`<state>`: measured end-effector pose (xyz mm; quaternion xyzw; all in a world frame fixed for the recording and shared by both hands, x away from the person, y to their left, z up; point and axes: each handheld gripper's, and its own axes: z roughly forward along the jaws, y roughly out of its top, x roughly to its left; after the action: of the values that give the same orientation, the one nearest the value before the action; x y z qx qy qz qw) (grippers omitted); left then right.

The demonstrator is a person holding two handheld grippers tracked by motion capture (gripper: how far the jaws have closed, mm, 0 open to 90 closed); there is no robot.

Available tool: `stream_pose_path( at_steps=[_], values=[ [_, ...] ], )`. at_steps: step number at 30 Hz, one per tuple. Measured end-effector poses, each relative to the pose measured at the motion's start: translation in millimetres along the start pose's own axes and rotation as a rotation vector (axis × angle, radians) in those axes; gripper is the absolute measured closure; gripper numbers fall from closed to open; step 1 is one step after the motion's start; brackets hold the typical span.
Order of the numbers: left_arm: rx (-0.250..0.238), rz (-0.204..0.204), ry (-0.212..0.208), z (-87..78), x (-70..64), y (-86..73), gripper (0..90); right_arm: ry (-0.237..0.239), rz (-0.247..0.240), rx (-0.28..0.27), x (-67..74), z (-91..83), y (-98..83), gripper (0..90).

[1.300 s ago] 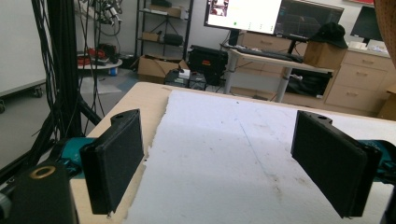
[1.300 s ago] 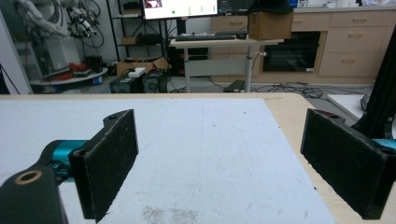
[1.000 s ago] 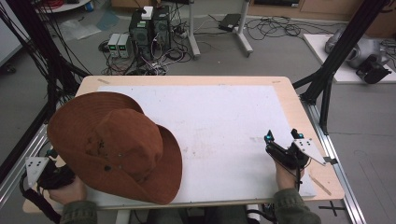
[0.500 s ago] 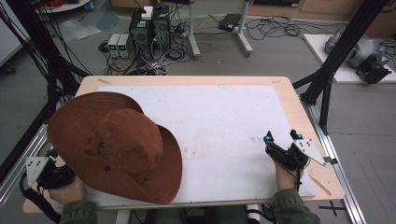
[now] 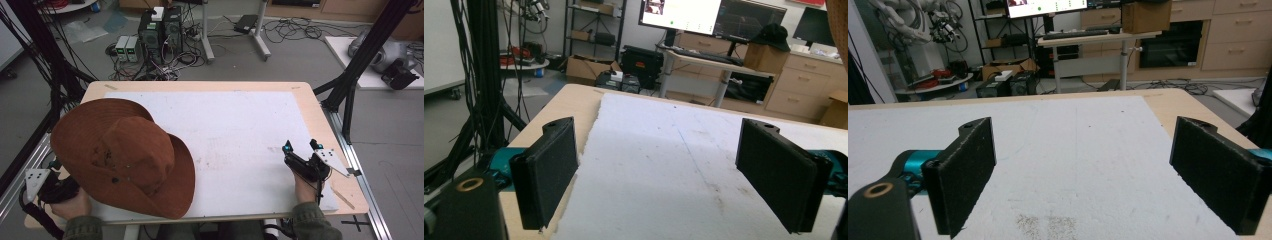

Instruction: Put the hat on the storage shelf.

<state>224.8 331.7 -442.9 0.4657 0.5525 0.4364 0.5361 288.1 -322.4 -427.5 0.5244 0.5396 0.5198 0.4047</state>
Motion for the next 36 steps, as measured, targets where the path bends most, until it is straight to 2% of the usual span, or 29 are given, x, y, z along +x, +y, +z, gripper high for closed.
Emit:
stream_pose_path(
  at_steps=[36],
  values=[
    [0.008, -0.006, -0.022, 1.5, -4.0, 0.3, 17.2, 0.027, -0.003, 0.005, -1.1, -2.8, -1.5, 10.5]
  ],
)
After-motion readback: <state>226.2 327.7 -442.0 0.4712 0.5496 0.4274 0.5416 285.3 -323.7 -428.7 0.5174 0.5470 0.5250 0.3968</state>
